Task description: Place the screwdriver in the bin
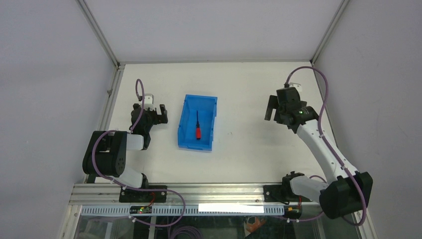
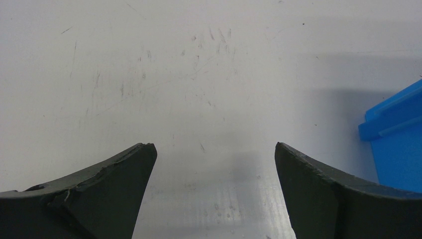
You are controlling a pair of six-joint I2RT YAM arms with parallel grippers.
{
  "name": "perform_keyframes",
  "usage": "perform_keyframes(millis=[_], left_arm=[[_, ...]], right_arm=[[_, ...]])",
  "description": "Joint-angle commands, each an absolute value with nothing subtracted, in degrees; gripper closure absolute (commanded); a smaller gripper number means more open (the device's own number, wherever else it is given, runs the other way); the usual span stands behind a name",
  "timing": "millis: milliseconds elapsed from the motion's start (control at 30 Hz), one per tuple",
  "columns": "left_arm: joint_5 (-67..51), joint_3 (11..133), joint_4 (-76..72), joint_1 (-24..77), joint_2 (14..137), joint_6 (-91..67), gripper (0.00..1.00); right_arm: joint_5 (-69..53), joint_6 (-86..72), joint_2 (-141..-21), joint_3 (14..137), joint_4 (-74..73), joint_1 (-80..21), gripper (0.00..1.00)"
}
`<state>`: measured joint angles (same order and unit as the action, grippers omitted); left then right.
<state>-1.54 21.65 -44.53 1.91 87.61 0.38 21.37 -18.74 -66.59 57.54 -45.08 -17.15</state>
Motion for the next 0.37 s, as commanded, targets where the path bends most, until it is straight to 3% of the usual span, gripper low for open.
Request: perform_keyframes(millis=[0,133,233,333], left_arm=[[-1.8,21.9,-46.1,2.4,86.4,-0.6,0.01],[-1.8,22.0,-46.1,2.3,86.4,-0.6,0.01],[-1.8,22.0,-46.2,2.4,86.4,-0.6,0.01],[-1.8,21.9,-46.1,2.3,86.3,-0.6,0.01]], right_arm=[[19.1,-16.3,-60.3,56.1,-39.0,-16.5,0.01],[17.9,-16.7,-57.6,56.0,-39.0,-16.5,0.01],[16.5,-15.2,-56.0,54.8,-39.0,-16.5,0.07],[16.2,-15.6,-55.4,54.6,-38.7,-16.5,0.04]])
